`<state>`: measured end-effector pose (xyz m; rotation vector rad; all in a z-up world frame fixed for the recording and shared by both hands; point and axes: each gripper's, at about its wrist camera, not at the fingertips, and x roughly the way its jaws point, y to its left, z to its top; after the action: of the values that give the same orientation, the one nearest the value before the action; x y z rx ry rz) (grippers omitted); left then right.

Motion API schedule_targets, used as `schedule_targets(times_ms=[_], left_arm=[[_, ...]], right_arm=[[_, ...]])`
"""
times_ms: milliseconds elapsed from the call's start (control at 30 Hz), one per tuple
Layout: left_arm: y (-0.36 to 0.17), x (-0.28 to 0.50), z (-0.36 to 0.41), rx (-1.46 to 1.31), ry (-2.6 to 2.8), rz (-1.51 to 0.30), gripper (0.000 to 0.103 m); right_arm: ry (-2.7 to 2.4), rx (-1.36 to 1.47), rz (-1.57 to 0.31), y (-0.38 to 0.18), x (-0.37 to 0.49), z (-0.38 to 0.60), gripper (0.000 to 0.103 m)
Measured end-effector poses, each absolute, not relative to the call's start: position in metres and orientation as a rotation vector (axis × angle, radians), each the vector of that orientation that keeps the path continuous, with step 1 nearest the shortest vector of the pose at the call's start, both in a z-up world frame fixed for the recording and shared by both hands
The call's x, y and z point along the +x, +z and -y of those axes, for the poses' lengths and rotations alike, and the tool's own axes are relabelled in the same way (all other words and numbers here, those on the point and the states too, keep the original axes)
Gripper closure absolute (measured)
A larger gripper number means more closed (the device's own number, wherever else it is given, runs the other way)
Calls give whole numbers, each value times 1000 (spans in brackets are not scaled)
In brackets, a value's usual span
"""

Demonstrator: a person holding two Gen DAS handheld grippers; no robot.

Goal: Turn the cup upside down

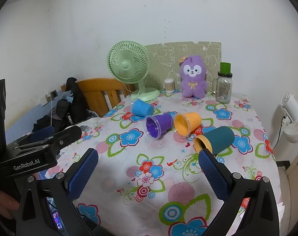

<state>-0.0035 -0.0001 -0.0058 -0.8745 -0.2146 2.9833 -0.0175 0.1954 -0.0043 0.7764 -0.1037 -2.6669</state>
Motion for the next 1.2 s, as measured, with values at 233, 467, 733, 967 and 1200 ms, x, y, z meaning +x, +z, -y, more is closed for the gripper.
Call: schedule_targets(times_ms=[233,467,733,967,1200], left_arm=[[-6,-5,-1,-881,2981,213,0],[-9,-7,0,-894,2980,221,0],[-17,-17,5,-933,2969,237,0],[-18,-22,6,-941,2967,237,0],[-21,-26,5,-946,2960,233,0]], right_arm=[[-2665,782,109,-6,-19,-197,0],[-2657,804,114,-8,-25,-197,0],[-2650,831,129,-12,-36,-197,0],[-2649,834,127,-12,-39,-196,0],[-2639,846,130,-15,-41,-196,0]])
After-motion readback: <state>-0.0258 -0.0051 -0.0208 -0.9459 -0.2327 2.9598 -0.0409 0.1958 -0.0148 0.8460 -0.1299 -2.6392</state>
